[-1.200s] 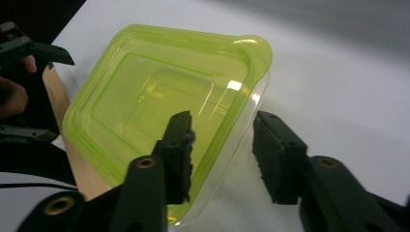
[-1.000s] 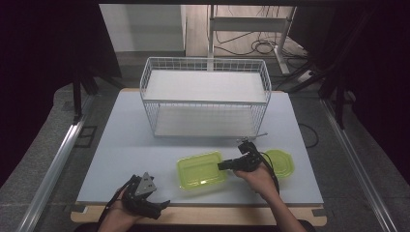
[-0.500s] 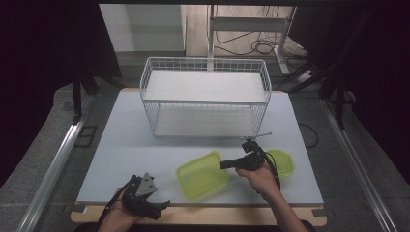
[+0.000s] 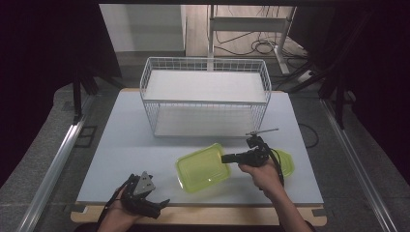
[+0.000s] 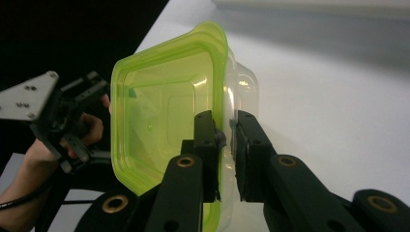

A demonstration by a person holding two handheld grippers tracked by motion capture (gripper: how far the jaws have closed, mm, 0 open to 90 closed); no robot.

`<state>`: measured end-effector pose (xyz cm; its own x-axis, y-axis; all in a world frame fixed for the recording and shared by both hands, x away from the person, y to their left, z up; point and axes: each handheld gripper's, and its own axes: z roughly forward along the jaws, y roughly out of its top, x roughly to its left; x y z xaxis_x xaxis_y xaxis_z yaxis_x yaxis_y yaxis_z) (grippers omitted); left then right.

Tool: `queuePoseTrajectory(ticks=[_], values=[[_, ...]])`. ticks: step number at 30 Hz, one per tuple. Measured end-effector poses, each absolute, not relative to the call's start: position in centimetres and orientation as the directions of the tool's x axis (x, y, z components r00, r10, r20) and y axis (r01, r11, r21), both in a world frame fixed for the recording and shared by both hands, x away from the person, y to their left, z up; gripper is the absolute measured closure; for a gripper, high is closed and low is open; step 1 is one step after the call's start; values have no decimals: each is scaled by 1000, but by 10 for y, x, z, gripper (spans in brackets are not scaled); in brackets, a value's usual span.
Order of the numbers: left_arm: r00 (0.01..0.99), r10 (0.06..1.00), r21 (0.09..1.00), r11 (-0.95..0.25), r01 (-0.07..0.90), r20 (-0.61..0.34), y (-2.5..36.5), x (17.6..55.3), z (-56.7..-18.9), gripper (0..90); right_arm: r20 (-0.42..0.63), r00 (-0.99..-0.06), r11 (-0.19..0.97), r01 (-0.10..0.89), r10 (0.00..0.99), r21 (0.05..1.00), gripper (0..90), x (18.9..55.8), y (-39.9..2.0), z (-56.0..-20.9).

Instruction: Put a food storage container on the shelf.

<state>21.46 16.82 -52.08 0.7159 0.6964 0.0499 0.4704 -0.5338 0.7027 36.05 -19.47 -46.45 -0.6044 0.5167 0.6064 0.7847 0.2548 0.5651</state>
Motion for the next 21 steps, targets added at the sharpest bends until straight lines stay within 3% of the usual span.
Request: queuePoseTrajectory(ticks=[21], values=[[716,695,695,-542,472,55,167,215,-523,30,587,-646,185,734,487,654,811,371,-200,-415]])
